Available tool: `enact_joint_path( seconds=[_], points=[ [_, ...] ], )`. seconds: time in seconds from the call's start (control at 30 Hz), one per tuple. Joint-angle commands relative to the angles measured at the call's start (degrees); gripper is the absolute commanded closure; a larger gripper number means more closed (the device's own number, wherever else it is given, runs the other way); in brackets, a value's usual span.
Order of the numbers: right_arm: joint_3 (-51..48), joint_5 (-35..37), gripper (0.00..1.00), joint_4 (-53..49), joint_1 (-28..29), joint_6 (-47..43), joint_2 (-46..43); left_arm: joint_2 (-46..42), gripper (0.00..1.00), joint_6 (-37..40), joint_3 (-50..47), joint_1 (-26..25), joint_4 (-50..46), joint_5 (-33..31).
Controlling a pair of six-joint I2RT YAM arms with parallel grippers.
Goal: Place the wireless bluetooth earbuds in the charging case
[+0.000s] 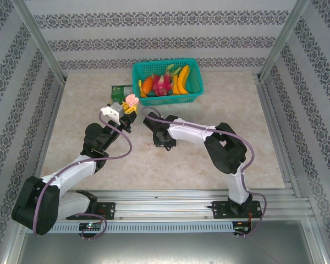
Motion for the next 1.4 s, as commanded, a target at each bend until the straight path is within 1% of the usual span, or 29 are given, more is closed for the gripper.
enact_joint_path(
  seconds=[0.0, 1.0, 1.17, 1.37],
  points=[
    [1.7, 0.8, 0.68, -2.1, -0.5, -1.1, 1.7, -1.2, 1.0, -0.9, 1.1, 0.1, 0.5, 0.9],
    [0.8, -0.1, 0.69, -2.1, -0.7, -0.4, 4.8, -1.0, 1.0, -0.9, 1.0, 0.1, 0.8, 0.6],
    [0.6, -0.3, 0.72, -2.2, -0.7, -0.6, 4.9, -1.0, 1.0, -0.9, 1.0, 0.1, 0.8, 0.6],
    [-0.4, -0.4, 0.79, -1.1, -0.7, -0.2, 3.2, -1.0, 1.0, -0.9, 1.1, 0.1, 0.8, 0.7]
  ],
)
